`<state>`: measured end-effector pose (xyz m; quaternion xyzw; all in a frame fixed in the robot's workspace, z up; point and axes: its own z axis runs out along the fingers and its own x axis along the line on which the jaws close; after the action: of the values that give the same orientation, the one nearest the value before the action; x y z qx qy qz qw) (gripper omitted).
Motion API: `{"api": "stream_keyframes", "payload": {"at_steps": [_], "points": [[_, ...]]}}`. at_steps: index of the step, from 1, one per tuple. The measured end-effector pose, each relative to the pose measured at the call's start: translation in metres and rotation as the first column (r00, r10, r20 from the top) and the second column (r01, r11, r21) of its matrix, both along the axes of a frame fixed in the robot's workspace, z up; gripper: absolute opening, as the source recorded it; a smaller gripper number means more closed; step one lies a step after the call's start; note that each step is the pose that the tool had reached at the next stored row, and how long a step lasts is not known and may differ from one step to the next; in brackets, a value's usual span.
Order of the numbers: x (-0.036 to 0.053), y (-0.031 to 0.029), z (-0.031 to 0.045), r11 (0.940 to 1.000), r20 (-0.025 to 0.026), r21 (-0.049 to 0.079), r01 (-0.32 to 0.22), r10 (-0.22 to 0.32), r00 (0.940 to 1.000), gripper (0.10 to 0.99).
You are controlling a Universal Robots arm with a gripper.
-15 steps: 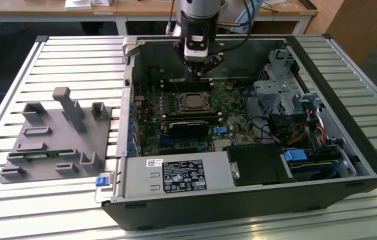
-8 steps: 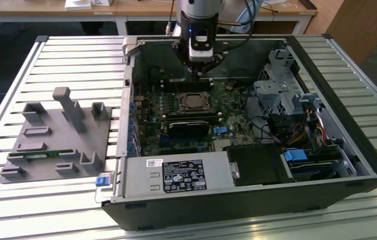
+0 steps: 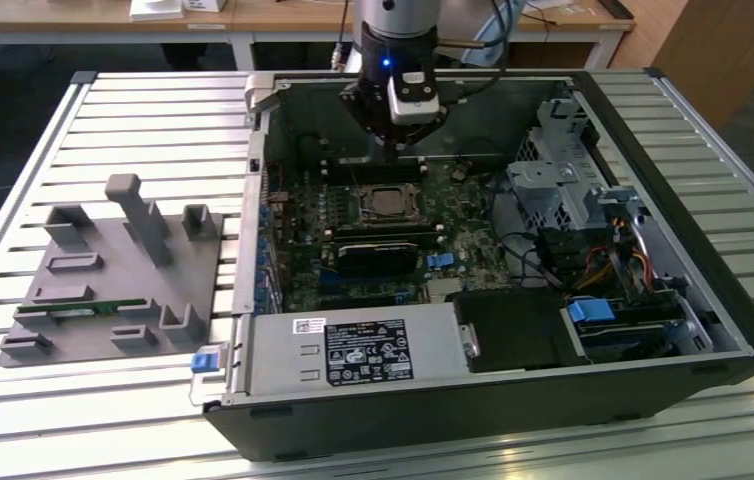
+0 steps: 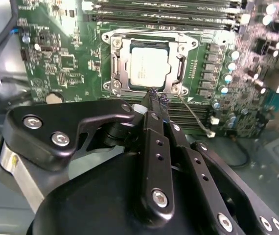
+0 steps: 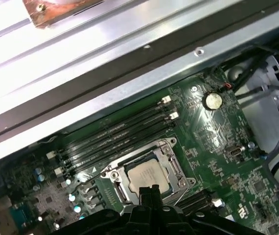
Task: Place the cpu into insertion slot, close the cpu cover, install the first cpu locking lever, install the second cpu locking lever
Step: 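Install the first cpu locking lever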
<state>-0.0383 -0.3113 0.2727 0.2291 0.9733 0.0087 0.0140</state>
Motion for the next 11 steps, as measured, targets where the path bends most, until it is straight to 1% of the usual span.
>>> {"api": "stream_keyframes", "payload": {"at_steps": [3,5,8,11], "points": [[0.0,0.0,-0.0003,0.9985,0.0,0.0,-0.054,0.054,0.9985,0.118],[0.0,0.0,-0.0005,0.9958,0.0,0.0,-0.091,0.091,0.9958,0.118],[0.0,0.0,-0.0007,0.9893,0.0001,0.0,-0.146,0.146,0.9893,0.118],[0.0,0.0,-0.0007,0.9802,0.0,0.0,-0.198,0.198,0.9802,0.118]]}}
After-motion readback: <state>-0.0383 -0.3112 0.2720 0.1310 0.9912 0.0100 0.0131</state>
